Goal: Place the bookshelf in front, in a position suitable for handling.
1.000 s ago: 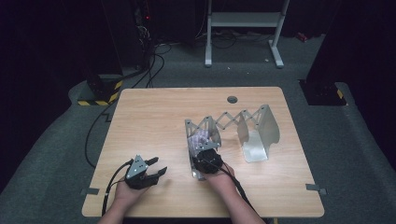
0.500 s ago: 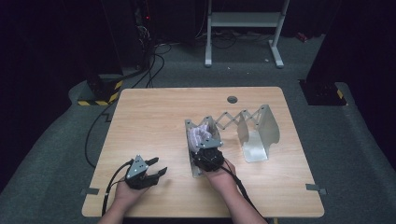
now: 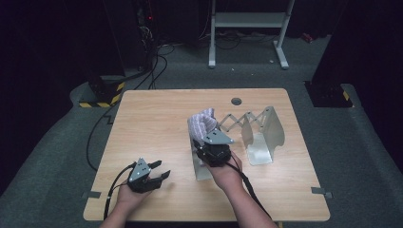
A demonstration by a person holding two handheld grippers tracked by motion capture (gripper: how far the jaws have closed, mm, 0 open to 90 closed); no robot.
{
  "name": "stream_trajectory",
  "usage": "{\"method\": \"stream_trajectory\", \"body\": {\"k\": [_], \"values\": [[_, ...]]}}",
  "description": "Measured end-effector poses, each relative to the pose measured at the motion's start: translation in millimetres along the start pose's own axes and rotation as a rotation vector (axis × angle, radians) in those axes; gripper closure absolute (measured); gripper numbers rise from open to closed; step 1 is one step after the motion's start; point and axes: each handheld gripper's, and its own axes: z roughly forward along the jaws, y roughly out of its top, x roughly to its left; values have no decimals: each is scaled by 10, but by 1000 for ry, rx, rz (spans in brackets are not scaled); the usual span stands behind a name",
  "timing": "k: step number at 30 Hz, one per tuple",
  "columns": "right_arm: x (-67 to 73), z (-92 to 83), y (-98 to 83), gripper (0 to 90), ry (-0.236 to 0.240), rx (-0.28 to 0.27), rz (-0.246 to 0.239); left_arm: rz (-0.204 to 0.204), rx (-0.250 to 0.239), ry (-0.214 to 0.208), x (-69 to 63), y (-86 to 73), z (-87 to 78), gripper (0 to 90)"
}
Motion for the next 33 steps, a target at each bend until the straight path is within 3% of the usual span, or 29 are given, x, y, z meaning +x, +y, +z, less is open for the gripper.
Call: {"method": "stream_trajectory", "body": {"k": [18,20,25,33], "values": [[-27,602,-753,634,37,292,75,3,-4,-11,-34,7,5,439],[-41,629,-806,634,38,301,79,5,-4,-16,-47,11,5,439],[-29,482,-794,638,31,273,69,6,-3,-28,-91,18,15,438],[-131,-94,-911,641,1,200,33,17,4,-59,-233,53,70,435]]}}
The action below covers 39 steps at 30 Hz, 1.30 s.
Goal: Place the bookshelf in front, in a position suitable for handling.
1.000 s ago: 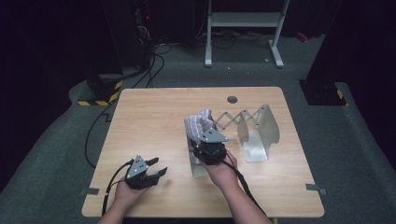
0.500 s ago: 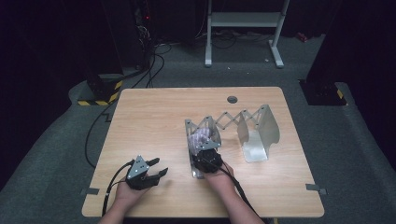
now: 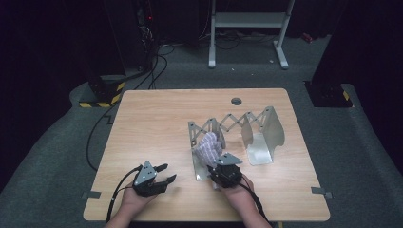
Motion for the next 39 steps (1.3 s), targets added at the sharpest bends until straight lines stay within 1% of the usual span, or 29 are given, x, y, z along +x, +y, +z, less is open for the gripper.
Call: {"method": "stream_trajectory", "body": {"k": [3,5,7,10,12,14,15,16,17,20,21,23,24,27,30,31,33,35,38,39], "values": [[-89,-148,-131,640,-28,-12,13,1,1,-17,-66,23,34,432],[-159,-191,-206,640,-45,-16,27,8,4,-28,-120,52,57,429],[-264,-200,-280,640,-54,1,56,2,-4,-40,-173,92,79,421],[-383,-201,-322,640,-83,8,77,-3,-16,-48,-251,156,132,404],[-437,-202,-337,640,-91,9,96,-11,-16,-53,-296,197,188,389],[-461,-191,-352,639,-93,13,97,-12,1,-48,-331,231,263,368],[-462,-187,-357,640,-92,15,98,-136,-70,-45,-433,237,362,357],[-463,-182,-359,639,-90,16,98,-106,-34,-42,-421,251,384,347],[-461,-179,-358,640,-88,18,97,-8,31,-27,-354,275,382,339],[-457,-174,-359,640,-84,17,96,-32,36,-12,-372,321,468,330],[-458,-172,-361,640,-82,18,97,-37,30,4,-376,335,501,330],[-462,-166,-367,639,-80,19,101,-44,34,20,-377,357,553,330],[-464,-164,-369,639,-79,20,101,-45,35,35,-377,368,575,330],[-459,-162,-371,639,-76,21,102,-68,34,71,-346,399,608,359],[-455,-157,-370,639,-73,22,101,-86,20,103,-299,420,605,423],[-455,-156,-371,639,-72,23,100,-97,16,95,-272,425,597,441],[-455,-153,-372,639,-70,22,102,-103,17,107,-241,429,596,463],[-452,-150,-372,640,-71,23,103,-91,19,138,-214,431,583,549],[-454,-154,-372,640,-71,22,103,-99,21,175,-125,428,568,637],[-456,-155,-372,640,-72,21,103,-101,22,200,-81,424,562,675]]}}
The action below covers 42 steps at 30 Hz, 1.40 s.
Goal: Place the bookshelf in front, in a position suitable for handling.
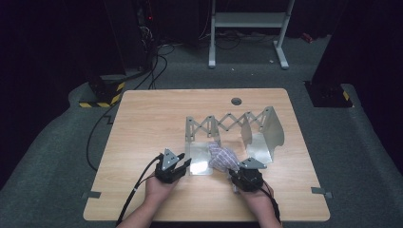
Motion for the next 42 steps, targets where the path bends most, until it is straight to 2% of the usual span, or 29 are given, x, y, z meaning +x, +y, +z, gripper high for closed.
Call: {"method": "stream_trajectory", "body": {"k": [6,11,16,20,22,24,26,29,33,35,36,37,38,39,41,42], "values": [[-8,-10,2,641,-8,-6,5,-12,8,78,271,21,47,847],[-46,-39,1,643,-24,-20,18,-41,14,108,554,61,127,874],[-83,-53,0,643,-34,-27,31,-71,5,107,783,96,230,879],[-85,-54,-3,643,-34,-27,32,-81,-1,107,881,133,309,874],[-64,-57,-2,643,-30,-26,27,-101,-6,104,905,149,309,831],[-21,-69,2,643,-22,-31,19,-118,-12,89,920,156,262,711],[61,-79,10,644,-3,-32,5,-117,-15,78,920,136,183,615],[217,-77,32,643,34,-32,-38,-119,-15,70,897,49,-2,539],[486,-44,97,642,96,-30,-93,-95,-34,94,833,-106,-345,523],[649,8,156,641,131,-26,-123,-88,-43,112,818,-188,-511,522],[729,49,193,640,146,-21,-145,-71,-44,128,808,-222,-585,518],[812,96,231,638,157,-17,-161,-69,-55,133,795,-295,-720,512],[812,96,231,638,157,-17,-161,-69,-55,133,795,-295,-720,510],[968,204,311,637,189,-2,-176,-85,-60,131,804,-319,-779,510],[1119,340,403,636,215,10,-183,-119,-87,123,837,-324,-880,513],[1194,416,451,637,228,18,-182,-124,-100,124,847,-315,-922,515]]}}
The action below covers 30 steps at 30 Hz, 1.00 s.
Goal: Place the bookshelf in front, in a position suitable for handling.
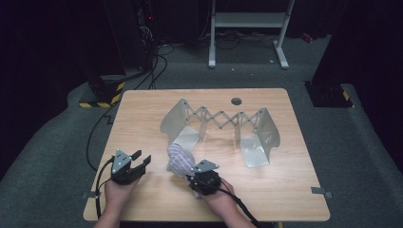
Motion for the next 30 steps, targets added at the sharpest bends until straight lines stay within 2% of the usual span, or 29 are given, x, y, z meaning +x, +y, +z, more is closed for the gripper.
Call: {"method": "stream_trajectory", "body": {"k": [3,6,8,10,14,17,20,23,25,27,30], "values": [[111,277,179,635,35,19,-3,-5,-27,0,19,17,-73,524],[204,515,324,626,41,32,-13,-22,-31,-5,32,4,-98,536],[226,629,380,593,42,49,-8,-29,-32,-20,16,-13,-108,539],[228,665,406,518,57,48,1,-22,-23,-30,-19,-38,-106,541],[220,544,406,393,73,44,-12,-11,11,-49,-95,-82,-69,543],[207,332,394,371,77,6,-22,5,24,-52,-154,-101,-64,543],[154,109,378,372,77,-42,-12,-3,26,-57,-195,-120,-100,543],[47,-50,347,381,68,-76,18,-7,13,-68,-250,-139,-174,543],[-15,-107,310,431,38,-83,18,2,15,-73,-294,-153,-212,545],[-92,-125,259,493,3,-88,25,-4,16,-94,-350,-170,-253,545],[-255,-56,156,578,-47,-72,53,14,33,-118,-455,-222,-300,546]]}}
